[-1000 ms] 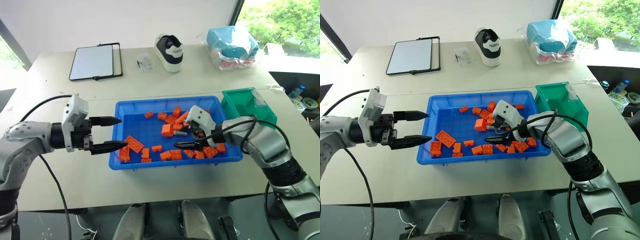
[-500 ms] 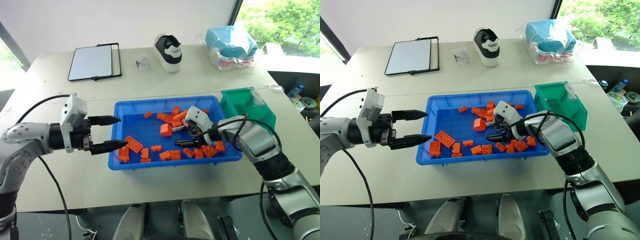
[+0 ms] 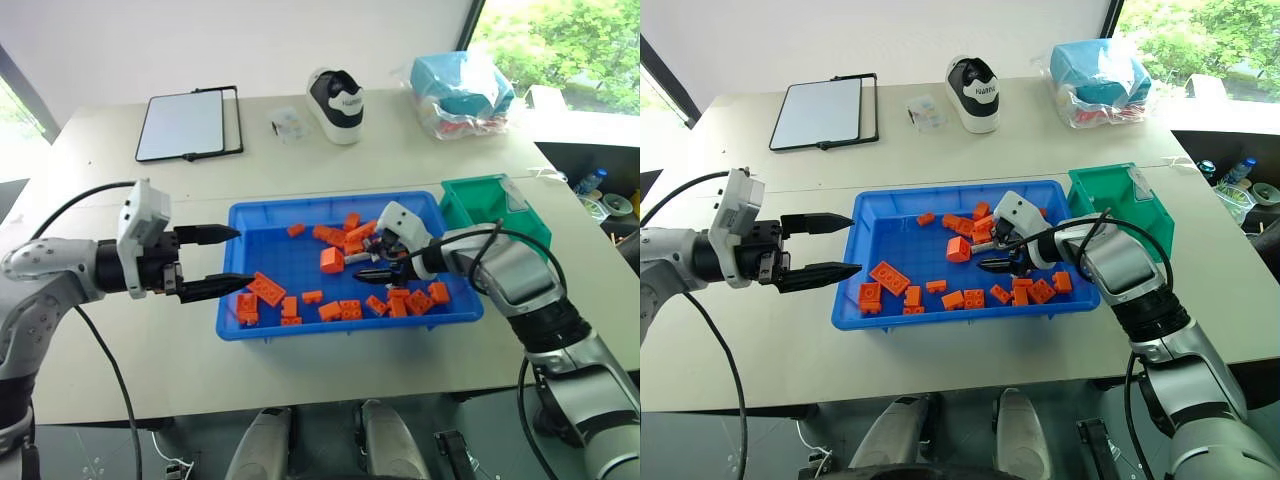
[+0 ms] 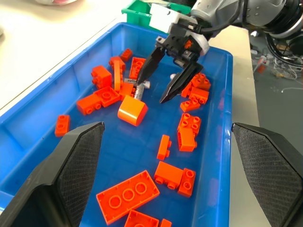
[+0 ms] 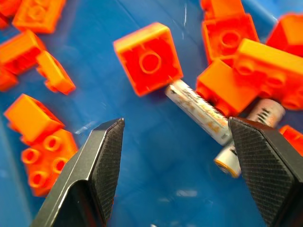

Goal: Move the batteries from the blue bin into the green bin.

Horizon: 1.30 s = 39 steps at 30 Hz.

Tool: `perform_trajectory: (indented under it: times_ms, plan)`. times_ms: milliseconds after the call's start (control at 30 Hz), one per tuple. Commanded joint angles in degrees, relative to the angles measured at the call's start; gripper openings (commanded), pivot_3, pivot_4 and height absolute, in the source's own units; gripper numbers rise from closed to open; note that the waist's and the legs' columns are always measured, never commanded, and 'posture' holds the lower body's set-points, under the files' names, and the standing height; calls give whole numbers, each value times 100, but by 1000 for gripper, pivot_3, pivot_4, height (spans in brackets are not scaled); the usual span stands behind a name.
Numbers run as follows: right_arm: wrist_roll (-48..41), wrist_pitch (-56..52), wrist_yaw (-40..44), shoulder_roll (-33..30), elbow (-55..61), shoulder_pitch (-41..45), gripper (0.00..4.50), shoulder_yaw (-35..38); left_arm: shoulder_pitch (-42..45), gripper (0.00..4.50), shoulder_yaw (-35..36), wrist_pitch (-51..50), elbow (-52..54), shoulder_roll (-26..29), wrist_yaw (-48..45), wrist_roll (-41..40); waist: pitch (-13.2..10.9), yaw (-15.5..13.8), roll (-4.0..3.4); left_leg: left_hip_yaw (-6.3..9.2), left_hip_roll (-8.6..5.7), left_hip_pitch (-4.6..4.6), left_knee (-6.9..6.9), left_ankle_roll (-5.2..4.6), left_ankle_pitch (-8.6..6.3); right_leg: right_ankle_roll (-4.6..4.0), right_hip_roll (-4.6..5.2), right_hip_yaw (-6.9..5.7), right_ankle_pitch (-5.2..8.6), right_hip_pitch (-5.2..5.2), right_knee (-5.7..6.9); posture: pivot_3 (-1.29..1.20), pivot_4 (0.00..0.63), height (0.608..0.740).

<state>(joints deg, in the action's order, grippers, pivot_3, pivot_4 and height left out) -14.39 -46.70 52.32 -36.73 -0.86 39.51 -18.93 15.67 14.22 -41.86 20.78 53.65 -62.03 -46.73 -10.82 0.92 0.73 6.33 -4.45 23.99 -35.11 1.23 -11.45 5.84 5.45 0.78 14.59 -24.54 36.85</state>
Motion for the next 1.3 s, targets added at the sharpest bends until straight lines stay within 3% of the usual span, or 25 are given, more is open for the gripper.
perform_trajectory:
  times_ms: [33,167,200,267,333,400,433,633,833,967,1100,1233,1267,1300]
  plan:
    - [189,192,37,102,-232,71,3587,-83,90,4500,64,86,22,54,-32,14,0,-2,0,0,0,-2,-1,0,0,0,0,0,0,2,1,0,150,731]
    - [278,268,123,153,-201,40,3587,-117,91,4500,69,85,41,29,0,8,1,-5,1,0,0,-6,-4,0,0,0,-1,0,0,8,1,0,150,731]
    - [262,229,149,161,-113,-1,3352,-112,85,4500,71,86,51,20,12,6,1,-5,1,0,0,-6,-4,0,0,0,-1,0,0,8,1,0,150,731]
    - [239,157,192,158,43,-77,2813,-109,79,4500,66,90,62,6,29,8,1,-11,1,0,0,-7,-4,0,0,0,-1,0,0,8,2,0,150,731]
    - [214,76,215,136,232,-167,1896,-108,85,4500,60,90,56,-4,45,9,1,-13,1,2,0,-6,-3,0,0,0,-1,0,0,8,3,0,150,731]
    - [207,34,236,84,459,-290,689,-104,84,4500,61,96,44,-8,47,12,1,-12,1,2,-1,-6,-3,0,0,1,-1,0,-1,7,4,0,150,731]
    - [211,19,239,64,536,-342,401,-94,91,4500,56,100,32,-10,45,18,1,-12,1,2,0,-6,-3,0,0,1,-1,0,-1,7,6,0,150,731]
    - [172,-154,189,-57,879,-514,401,66,109,4500,29,119,13,-31,39,29,1,-11,1,1,0,-8,-4,0,0,1,-1,1,0,7,8,0,150,731]
    - [-551,-1452,-314,-294,1487,13,401,1741,97,4500,-31,133,9,-45,-8,42,-1,-22,-1,1,-1,-5,-6,0,0,0,2,2,0,5,9,0,150,731]
    - [-388,-1644,-757,-991,1254,55,401,2598,70,4500,-67,185,-49,-59,-52,86,0,-65,1,2,-2,-4,-5,1,0,-2,3,0,1,6,6,0,150,731]
    - [-244,-1550,-883,-1710,927,-381,401,3001,161,4500,-179,230,-108,-128,-72,110,0,-78,1,-2,-2,2,-1,-1,-2,-10,6,-1,6,6,-6,0,150,731]
    - [-95,-1371,-1235,-1829,635,-659,401,3137,325,4500,-294,244,-181,-189,-121,129,-1,-4,0,-12,-1,1,-4,-4,-2,-11,7,4,6,6,-7,0,150,731]
    - [-75,-1325,-1291,-1810,641,-692,1237,3113,370,4500,-320,249,-203,-201,-136,139,-1,14,-1,-15,-1,0,-4,-4,-2,-11,7,7,5,6,-4,0,150,731]
    - [-54,-1250,-1328,-1804,678,-727,1553,3060,410,4500,-343,254,-222,-210,-147,146,-1,23,-3,-17,0,-3,-5,-4,-2,-10,6,8,5,5,-1,0,150,731]
